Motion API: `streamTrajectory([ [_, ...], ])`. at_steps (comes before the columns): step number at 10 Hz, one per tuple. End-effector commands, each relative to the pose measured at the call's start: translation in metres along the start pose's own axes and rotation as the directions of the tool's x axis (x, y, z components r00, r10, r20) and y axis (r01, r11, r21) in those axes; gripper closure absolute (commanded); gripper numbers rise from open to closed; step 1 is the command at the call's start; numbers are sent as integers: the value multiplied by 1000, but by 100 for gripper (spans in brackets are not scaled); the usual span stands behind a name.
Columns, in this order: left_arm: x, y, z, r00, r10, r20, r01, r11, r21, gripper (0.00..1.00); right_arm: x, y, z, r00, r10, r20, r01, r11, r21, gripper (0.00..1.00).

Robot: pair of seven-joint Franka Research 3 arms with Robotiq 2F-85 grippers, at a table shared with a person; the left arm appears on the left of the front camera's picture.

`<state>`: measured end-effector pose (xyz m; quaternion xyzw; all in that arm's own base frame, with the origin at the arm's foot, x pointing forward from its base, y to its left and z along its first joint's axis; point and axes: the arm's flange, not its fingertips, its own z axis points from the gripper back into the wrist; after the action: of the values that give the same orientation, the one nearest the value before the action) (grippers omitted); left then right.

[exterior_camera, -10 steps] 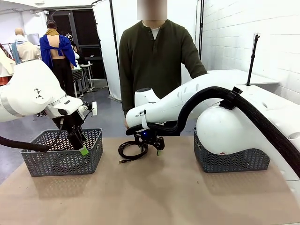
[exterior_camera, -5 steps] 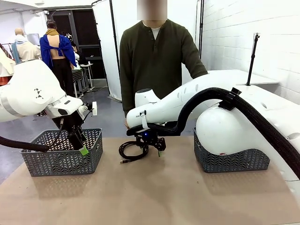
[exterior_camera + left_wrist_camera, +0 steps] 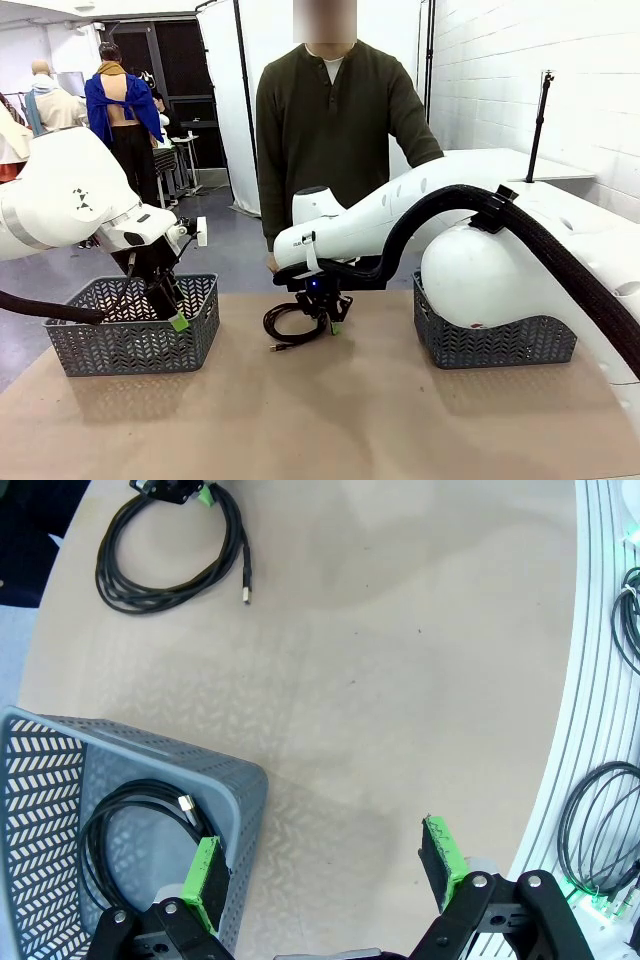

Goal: Organize the cables according to human instructions.
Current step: Pick up a bundle of cables and place it in the basket indicated by the human.

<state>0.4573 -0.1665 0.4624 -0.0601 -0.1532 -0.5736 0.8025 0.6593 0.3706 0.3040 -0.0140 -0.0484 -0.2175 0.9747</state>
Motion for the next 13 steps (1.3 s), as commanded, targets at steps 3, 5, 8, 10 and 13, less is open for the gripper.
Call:
streamTrajectory([
  [3, 2, 2, 1, 1000, 2, -2, -2, 1000, 5, 0, 6, -7, 9, 1000, -24, -19, 24, 999, 27, 100],
  [5, 2, 2, 1, 1000, 2, -2, -2, 1000, 5, 0, 7, -14, 15, 999, -27, -33, 29, 998, 48, 100],
  [8, 2, 2, 1, 1000, 2, -2, -2, 1000, 5, 0, 6, -26, 40, 998, 42, -53, -37, 996, 86, 100],
  [10, 2, 2, 1, 1000, 2, -2, -2, 1000, 5, 0, 1, -46, 73, 957, 262, -120, -255, 964, 73, 100],
  [13, 2, 2, 1, 1000, 2, -2, -2, 1000, 5, 0, 5, -62, 110, 840, 523, -146, -527, 850, 15, 100],
])
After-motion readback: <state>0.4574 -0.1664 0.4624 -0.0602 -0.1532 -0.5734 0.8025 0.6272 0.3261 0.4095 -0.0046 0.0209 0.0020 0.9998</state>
